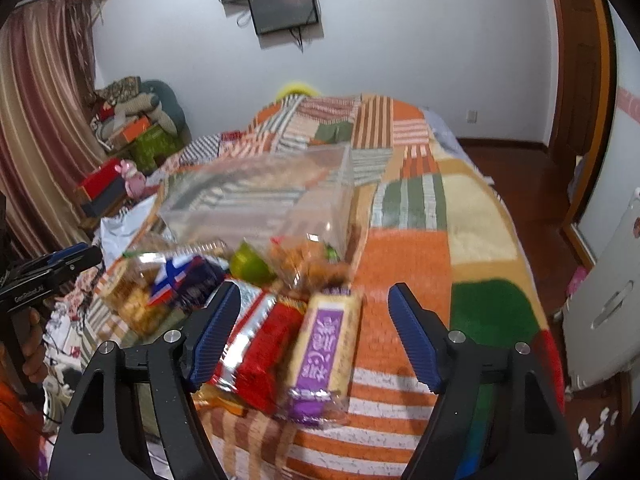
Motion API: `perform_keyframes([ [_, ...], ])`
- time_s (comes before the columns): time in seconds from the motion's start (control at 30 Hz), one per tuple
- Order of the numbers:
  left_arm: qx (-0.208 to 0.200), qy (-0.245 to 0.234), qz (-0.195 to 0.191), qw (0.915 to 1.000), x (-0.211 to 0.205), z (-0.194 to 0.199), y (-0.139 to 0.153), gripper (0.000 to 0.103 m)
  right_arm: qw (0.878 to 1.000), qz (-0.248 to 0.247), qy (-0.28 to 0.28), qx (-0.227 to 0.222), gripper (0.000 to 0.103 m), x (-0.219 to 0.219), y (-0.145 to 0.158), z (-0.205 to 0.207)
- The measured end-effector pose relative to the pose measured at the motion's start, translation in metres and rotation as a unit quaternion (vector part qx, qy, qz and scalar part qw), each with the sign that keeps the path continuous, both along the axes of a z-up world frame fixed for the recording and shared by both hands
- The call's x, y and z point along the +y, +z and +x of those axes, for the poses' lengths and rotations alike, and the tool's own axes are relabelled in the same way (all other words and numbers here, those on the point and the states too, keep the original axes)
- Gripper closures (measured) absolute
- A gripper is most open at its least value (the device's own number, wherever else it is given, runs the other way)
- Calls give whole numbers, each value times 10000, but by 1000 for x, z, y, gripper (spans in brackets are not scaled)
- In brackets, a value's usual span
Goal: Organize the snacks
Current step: 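Grasp the purple-label snack bar with the right tool while the left tool grasps the sachima pack, then carry both packs over the clear plastic box and open both tools to drop them in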
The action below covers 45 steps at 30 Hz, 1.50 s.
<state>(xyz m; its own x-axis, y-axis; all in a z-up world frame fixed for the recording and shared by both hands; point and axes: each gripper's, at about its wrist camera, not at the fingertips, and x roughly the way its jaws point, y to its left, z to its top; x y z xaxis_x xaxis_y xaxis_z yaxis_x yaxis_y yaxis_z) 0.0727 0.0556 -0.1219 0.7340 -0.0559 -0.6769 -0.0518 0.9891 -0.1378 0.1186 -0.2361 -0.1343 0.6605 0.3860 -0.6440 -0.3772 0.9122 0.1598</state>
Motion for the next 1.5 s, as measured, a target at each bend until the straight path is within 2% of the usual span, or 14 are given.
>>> perform_keyframes([
  [0.23,465,-107,-131,9988,-12,8,-29,41,9993,-125,69,351,38,0,-21,6],
  [0.4,746,-173,-252,9967,-15,14,-45,41,9979,-109,119,619,38,0,-34,12],
  [0.47,832,-185,-191,9962,-19,17,-53,41,9974,-160,88,697,40,1,-40,15],
  [0.57,922,-131,-154,9955,-20,20,-62,41,9963,-146,35,842,49,1,-47,20],
  [0.67,988,-100,-231,9948,-18,23,-69,41,9947,-19,18,1024,50,-3,-53,25],
  [0.8,1072,-53,-278,9938,-15,32,-77,41,9946,-59,26,1036,50,-1,-55,26],
  [0.93,1031,-48,-229,9944,-16,37,-81,44,9948,-186,53,1001,50,6,-57,27],
  [0.97,1016,-62,-202,9946,-18,37,-82,49,9949,-209,54,985,53,7,-57,27],
  [1.07,970,-59,-144,9952,-20,37,-83,52,9950,-249,75,963,59,9,-58,30],
  [1.37,866,-109,-148,9961,-21,20,-72,56,9953,10,51,964,61,0,-53,27],
  [1.5,717,-90,-102,9973,-21,11,-60,58,9966,35,23,822,61,-2,-44,21],
])
